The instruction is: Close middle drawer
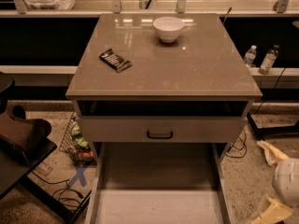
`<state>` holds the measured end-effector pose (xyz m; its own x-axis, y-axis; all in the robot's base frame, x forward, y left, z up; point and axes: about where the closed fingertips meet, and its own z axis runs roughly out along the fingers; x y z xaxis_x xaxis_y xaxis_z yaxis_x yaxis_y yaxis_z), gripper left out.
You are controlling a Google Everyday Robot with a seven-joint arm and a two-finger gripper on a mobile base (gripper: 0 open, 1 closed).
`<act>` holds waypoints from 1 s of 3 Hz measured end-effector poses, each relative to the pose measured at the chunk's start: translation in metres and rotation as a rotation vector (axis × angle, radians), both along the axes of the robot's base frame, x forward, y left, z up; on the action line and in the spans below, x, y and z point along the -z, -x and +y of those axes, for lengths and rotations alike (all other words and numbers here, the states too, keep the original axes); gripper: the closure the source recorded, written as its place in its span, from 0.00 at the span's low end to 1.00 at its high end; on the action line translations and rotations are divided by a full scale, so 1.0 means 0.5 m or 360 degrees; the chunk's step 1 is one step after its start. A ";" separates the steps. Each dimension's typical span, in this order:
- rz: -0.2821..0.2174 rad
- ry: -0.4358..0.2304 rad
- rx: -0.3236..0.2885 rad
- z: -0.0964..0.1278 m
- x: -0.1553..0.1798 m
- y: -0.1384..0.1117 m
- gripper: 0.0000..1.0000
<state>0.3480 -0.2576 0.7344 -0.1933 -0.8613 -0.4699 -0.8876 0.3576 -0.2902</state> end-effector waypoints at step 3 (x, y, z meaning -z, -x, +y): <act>0.0056 -0.0059 -0.0063 0.041 0.158 0.139 0.03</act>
Offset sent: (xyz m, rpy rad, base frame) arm -0.0419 -0.0003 -0.0239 -0.0045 0.0123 0.0145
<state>0.2784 -0.2372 0.6554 -0.1763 -0.8509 -0.4949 -0.9108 0.3317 -0.2458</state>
